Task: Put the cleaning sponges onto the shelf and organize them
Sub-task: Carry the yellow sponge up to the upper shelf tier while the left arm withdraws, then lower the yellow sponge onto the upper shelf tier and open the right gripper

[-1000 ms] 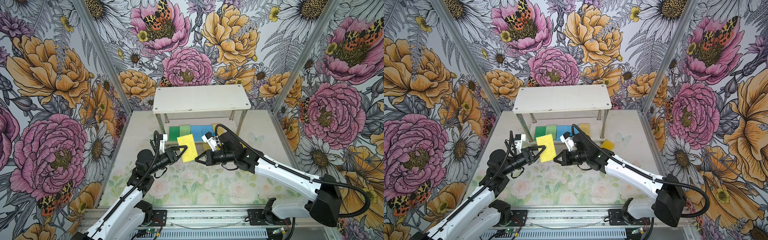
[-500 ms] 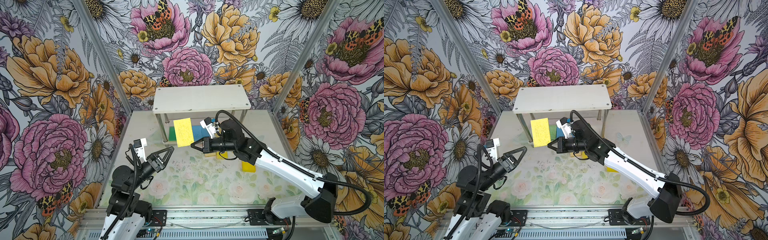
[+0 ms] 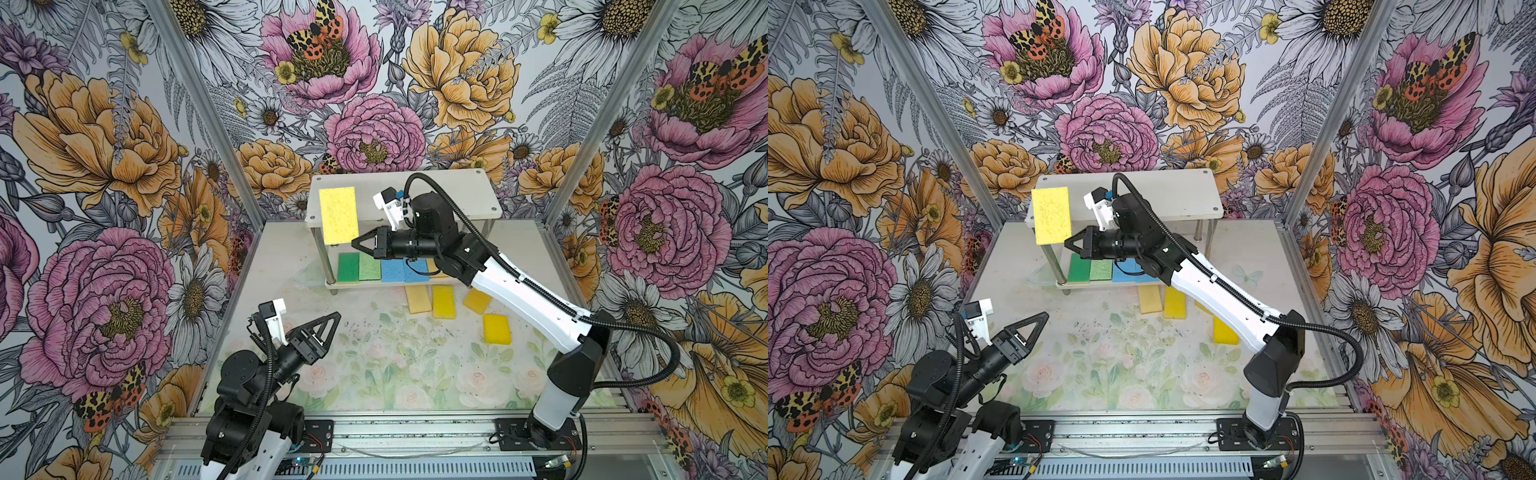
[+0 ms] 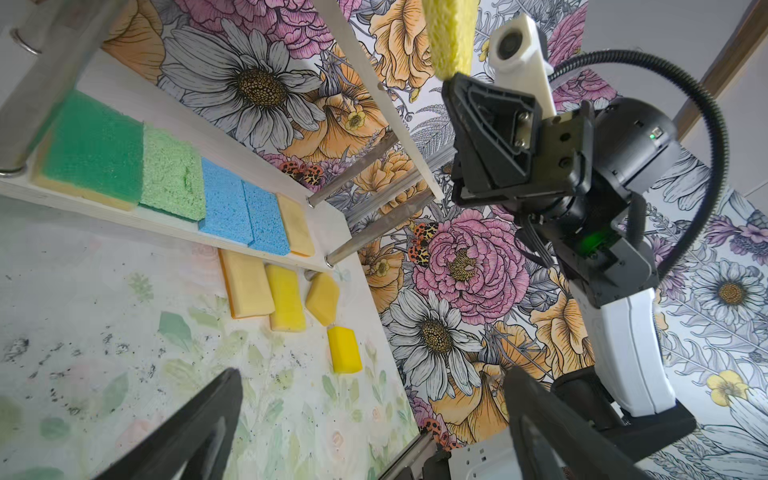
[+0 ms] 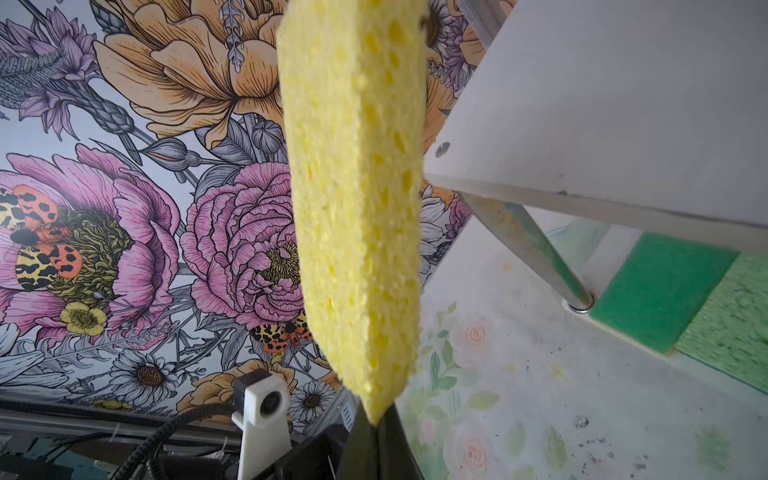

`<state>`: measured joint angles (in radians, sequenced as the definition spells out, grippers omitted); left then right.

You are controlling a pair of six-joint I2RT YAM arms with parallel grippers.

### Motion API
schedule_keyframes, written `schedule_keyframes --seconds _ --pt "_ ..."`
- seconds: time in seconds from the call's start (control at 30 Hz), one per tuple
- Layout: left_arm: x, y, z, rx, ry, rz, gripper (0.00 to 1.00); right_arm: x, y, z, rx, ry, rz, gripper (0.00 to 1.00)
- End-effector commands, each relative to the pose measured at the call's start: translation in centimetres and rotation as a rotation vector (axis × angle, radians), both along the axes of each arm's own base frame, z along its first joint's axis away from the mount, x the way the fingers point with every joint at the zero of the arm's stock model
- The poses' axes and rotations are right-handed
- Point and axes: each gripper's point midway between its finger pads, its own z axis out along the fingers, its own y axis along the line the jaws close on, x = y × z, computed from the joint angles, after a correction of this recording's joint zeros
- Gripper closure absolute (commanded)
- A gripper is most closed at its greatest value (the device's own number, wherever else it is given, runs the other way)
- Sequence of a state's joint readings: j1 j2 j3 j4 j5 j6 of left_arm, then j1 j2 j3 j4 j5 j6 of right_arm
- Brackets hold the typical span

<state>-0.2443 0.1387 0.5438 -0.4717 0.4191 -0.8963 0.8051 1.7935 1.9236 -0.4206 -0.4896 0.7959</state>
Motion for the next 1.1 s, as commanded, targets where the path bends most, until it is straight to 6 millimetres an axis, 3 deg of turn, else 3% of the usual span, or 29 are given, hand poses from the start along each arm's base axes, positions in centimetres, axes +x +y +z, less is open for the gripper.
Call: schedule_keyframes --seconds 0.0,0.27,0.3,0.4,1.07 --pt "-0.3 0.0 -1.4 0.044 0.020 -0.009 0.01 1.8 1.1 1.1 0.022 -0.001 -0.019 1.00" --pt "-1.2 -0.3 -2.7 0.067 0.045 -0.041 0.01 5.0 4.3 0.9 0.053 0.021 -0.039 1.00" --pt "-1.3 -0.3 -2.8 0.067 0.047 -0.043 0.01 6.7 3.4 0.6 0.051 0.024 -0.073 1.00" --pt "-1.5 -0.3 -3.1 0.068 0.048 -0.047 0.01 7.8 3.5 0.1 0.048 0.033 -0.097 1.00" --pt "-1.8 -0.4 -3.5 0.071 0.055 -0.062 0.01 9.1 4.4 -1.5 0.047 0.077 -0.108 0.99"
